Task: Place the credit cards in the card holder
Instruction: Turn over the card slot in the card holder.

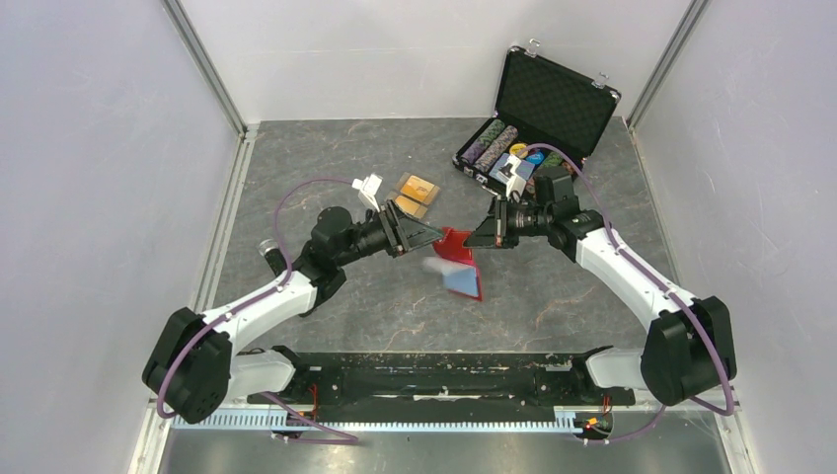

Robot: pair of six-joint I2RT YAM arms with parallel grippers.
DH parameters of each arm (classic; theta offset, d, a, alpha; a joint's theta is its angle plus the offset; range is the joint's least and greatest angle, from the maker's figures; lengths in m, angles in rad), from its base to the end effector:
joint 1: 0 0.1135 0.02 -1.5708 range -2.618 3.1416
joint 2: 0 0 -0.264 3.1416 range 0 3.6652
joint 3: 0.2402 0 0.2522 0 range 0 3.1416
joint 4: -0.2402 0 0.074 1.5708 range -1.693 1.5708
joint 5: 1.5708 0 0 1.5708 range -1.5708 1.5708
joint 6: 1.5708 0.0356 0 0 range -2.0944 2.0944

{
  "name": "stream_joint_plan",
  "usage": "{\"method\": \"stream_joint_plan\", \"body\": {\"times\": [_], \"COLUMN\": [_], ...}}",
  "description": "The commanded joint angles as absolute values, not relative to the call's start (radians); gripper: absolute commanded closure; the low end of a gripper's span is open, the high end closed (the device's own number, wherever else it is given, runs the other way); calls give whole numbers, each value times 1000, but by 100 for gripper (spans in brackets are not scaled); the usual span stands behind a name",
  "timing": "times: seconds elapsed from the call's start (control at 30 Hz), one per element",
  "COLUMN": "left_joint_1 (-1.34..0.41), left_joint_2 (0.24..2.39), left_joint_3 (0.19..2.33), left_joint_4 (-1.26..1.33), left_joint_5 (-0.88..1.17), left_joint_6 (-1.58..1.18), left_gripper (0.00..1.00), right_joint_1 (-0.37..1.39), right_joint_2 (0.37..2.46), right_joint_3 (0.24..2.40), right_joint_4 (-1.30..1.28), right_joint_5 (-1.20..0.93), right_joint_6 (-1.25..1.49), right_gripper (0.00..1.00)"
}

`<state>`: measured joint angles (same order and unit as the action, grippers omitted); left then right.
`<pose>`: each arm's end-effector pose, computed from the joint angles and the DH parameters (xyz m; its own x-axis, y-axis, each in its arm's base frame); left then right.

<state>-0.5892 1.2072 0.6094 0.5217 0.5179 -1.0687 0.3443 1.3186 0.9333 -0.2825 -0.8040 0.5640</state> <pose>0.2122 -0.1630 0.2640 -0.8134 -0.3724 -0.4469 0.3745 0.2527 -0.8921 0.2560 0.1190 0.2716 -0.9024 0.0705 -0.4252 -0.3361 0.5024 0.7966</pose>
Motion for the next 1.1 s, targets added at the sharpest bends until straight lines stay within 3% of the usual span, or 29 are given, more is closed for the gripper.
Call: {"method": "stream_joint_plan", "body": {"times": [0.0,0.23,0.33,0.47,0.73,0.87,1.07], "left_joint_1": [-577,-574,-574,-574,-596,-601,-602], "left_joint_2": [1185,1218,1207,1165,1165,1173,1244], "left_joint_3": [618,640,704,780,806,768,631], "left_joint_4": [652,604,403,74,-124,-95,238], "left_joint_5": [477,531,537,451,467,470,560], "left_joint_6": [-1143,-1085,-954,-761,-631,-639,-801], "left_gripper": [36,35,33,23,20,17,15], "right_joint_1": [350,350,348,344,338,337,332], "right_joint_2": [1278,1280,1292,1304,1314,1310,1310], "right_joint_3": [947,927,928,938,976,978,993], "right_joint_4": [-263,-235,-236,-243,-299,-299,-288], "right_joint_5": [-828,-836,-833,-835,-806,-805,-820], "right_joint_6": [511,560,597,623,614,617,630], "right_gripper": [100,100,100,100,100,100,100]}}
